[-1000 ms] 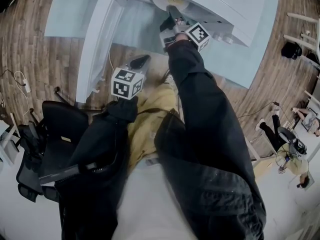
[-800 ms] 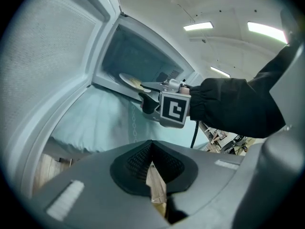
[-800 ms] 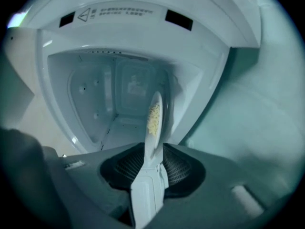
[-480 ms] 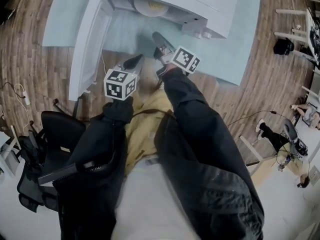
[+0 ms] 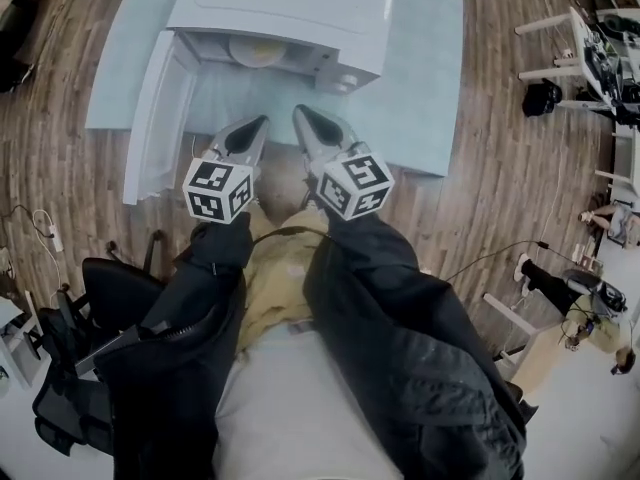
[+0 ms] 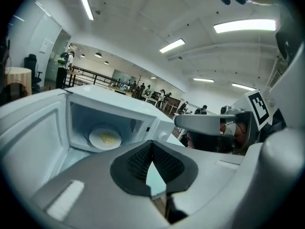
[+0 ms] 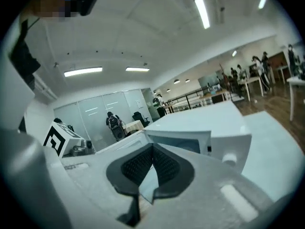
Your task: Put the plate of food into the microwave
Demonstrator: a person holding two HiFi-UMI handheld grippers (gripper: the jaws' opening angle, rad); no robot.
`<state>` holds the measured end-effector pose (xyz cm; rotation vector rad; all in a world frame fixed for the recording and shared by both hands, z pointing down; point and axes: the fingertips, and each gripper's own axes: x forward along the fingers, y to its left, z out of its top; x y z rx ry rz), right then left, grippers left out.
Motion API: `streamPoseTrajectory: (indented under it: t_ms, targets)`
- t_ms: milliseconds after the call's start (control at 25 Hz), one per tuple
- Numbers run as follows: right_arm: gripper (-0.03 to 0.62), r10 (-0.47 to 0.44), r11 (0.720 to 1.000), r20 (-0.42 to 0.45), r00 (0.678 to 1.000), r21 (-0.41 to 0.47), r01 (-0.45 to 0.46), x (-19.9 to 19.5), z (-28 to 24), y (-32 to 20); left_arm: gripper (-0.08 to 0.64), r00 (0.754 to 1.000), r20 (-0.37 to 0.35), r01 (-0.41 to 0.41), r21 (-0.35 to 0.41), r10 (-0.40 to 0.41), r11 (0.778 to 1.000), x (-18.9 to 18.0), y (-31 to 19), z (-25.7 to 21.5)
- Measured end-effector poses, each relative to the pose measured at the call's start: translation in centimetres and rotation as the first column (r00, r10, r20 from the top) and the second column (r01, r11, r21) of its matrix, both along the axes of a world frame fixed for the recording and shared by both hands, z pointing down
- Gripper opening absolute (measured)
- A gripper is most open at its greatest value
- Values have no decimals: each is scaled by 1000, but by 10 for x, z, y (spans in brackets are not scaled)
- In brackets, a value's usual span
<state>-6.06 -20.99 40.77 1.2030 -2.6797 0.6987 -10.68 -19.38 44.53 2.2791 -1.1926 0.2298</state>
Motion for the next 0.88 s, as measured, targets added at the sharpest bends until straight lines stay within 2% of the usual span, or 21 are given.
streamPoseTrajectory:
  t_ms: [160, 320, 640, 880]
  targets:
    - [-3, 28, 989, -55, 998, 149, -19, 15, -49, 10, 0, 1000, 4, -20, 80, 20, 997, 18, 4, -40]
    - [-3, 44, 973, -87, 995, 230, -23, 30, -80, 19, 0, 999, 15, -37, 165, 35, 986, 35, 3, -78]
    - [-5, 52, 946, -98, 994, 324, -18, 44, -109, 21, 0, 998, 43, -48, 250, 39, 967, 50, 1, -111]
    - [-5, 27, 941, -102, 994, 340, 10, 43, -113, 20, 0, 998, 59, -41, 272, 26, 961, 52, -3, -118]
